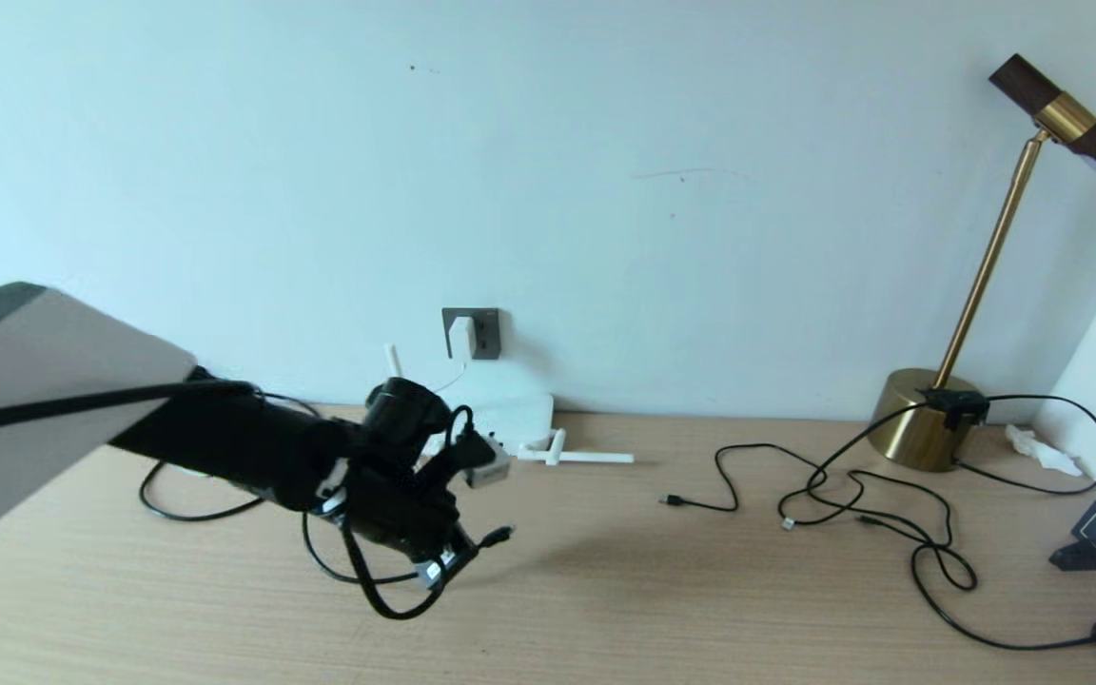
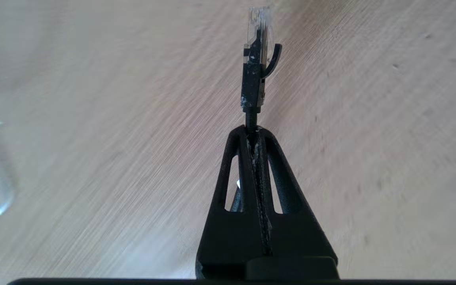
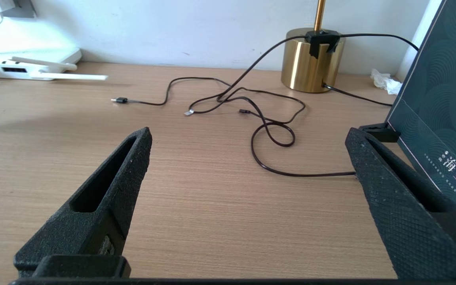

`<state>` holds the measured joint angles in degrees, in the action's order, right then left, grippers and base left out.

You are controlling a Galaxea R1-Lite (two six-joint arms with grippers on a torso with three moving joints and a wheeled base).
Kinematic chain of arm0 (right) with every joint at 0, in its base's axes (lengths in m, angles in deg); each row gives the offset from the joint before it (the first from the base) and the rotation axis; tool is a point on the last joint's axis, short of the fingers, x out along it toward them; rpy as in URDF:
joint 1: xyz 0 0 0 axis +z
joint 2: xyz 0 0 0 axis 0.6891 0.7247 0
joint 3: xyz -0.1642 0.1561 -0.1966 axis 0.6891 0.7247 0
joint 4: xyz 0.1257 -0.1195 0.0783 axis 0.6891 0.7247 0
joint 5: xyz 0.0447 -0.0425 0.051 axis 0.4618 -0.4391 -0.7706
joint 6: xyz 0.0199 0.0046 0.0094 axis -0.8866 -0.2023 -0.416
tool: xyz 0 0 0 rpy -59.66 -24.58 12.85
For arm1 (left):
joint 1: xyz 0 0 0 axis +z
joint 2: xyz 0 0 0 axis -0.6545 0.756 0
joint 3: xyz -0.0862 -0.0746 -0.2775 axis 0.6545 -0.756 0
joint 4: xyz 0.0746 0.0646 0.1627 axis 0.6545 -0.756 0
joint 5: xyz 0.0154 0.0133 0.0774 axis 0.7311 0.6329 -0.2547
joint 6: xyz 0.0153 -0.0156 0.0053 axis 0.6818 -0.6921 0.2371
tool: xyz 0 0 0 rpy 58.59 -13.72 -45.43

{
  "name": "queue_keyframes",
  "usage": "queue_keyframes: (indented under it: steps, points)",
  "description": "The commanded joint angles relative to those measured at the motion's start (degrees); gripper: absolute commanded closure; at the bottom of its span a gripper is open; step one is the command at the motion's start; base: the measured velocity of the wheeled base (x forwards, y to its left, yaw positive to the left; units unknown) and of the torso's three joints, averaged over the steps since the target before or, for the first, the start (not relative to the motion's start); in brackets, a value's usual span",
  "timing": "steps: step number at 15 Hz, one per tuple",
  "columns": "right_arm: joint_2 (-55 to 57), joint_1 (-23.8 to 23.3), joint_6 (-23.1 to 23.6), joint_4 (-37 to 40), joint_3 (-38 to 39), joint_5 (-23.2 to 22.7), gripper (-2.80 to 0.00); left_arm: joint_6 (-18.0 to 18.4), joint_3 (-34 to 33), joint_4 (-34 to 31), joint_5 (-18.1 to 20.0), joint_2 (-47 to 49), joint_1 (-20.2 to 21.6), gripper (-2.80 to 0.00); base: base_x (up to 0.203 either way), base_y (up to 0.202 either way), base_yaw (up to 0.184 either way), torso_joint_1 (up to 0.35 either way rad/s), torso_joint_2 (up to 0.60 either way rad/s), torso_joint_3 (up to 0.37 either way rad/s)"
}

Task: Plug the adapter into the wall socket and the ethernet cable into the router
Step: Hand it to the other hand

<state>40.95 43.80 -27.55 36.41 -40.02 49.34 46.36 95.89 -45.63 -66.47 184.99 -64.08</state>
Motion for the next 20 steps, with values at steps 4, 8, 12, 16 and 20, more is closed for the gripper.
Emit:
queue_keyframes:
  steps: [4, 8, 12, 16, 20]
  points:
    - [0.09, 0.02, 0.04, -0.03, 0.70, -0.01, -2.80, 0.10, -2.91, -0.17, 0.40, -22.32, 5.74, 0.00, 0.000, 0.000, 0.000, 0.000, 0.00, 0.000]
    - [0.09, 0.02, 0.04, -0.03, 0.70, -0.01, -2.80, 0.36, -3.47, -0.28, -0.10, -31.15, 4.58, 0.00, 0.000, 0.000, 0.000, 0.000, 0.00, 0.000]
    - [0.09, 0.02, 0.92, 0.06, 0.70, -0.10, -2.80, 0.65, -2.73, 0.15, -5.90, -32.07, 0.66, 0.00, 0.000, 0.000, 0.000, 0.000, 0.00, 0.000]
    - [0.09, 0.02, 0.48, 0.15, 0.70, -0.10, -2.80, 4.33, -1.85, 0.26, -6.46, -32.15, 0.52, 0.00, 0.000, 0.000, 0.000, 0.000, 0.00, 0.000]
    - [0.09, 0.02, 1.80, 0.06, 0.70, -0.10, -2.80, 5.10, -1.02, 0.41, -8.01, -30.93, -0.18, 0.00, 0.000, 0.000, 0.000, 0.000, 0.00, 0.000]
